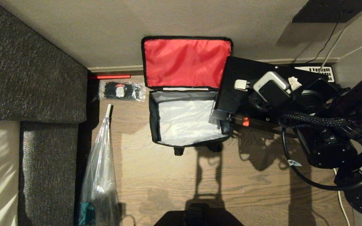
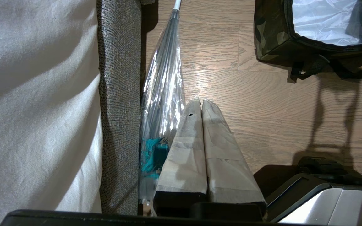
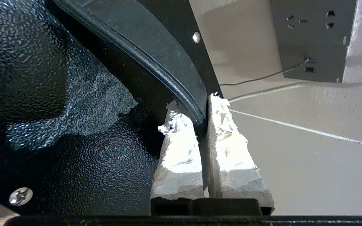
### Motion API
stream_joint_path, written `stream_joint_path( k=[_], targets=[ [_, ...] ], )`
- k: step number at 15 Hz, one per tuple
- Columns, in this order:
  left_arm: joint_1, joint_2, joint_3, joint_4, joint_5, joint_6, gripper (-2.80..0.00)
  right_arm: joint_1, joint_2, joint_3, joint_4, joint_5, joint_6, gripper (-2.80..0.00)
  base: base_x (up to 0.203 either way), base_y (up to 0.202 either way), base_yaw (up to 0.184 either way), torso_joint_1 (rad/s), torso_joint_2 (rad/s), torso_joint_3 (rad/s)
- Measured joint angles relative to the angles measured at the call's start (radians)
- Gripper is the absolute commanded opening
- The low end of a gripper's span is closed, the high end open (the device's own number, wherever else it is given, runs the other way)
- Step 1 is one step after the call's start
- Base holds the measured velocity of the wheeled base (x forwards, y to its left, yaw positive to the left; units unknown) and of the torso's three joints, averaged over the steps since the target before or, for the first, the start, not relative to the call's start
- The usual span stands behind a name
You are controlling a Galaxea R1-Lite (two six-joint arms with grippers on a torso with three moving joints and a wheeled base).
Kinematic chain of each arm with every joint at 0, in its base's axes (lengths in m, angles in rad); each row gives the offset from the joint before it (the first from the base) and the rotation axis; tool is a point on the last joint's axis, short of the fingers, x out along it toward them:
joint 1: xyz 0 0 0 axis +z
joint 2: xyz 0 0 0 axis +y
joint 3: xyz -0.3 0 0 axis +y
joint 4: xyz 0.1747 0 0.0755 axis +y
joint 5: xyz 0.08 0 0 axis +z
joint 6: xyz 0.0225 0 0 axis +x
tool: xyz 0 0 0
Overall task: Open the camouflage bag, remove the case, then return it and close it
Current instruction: Release the handle
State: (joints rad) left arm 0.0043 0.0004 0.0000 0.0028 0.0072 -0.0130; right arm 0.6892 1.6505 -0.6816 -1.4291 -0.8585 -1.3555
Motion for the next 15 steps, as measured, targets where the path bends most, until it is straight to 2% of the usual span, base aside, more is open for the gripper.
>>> stream_joint_path(
  k=[9, 15],
  targets=[
    [0.000, 0.000, 0.000, 0.001, 0.000, 0.000, -2.80, -0.062, -0.016, 0.030, 0.000, 0.002, 0.019, -2.80, 0.000, 0.000, 0.000, 0.000, 0.00, 0.000],
    [0.000, 0.000, 0.000, 0.000, 0.000, 0.000, -2.80, -0.072, -0.035, 0.043, 0.005, 0.002, 0.017, -2.80, 0.000, 0.000, 0.000, 0.000, 0.00, 0.000]
  ],
)
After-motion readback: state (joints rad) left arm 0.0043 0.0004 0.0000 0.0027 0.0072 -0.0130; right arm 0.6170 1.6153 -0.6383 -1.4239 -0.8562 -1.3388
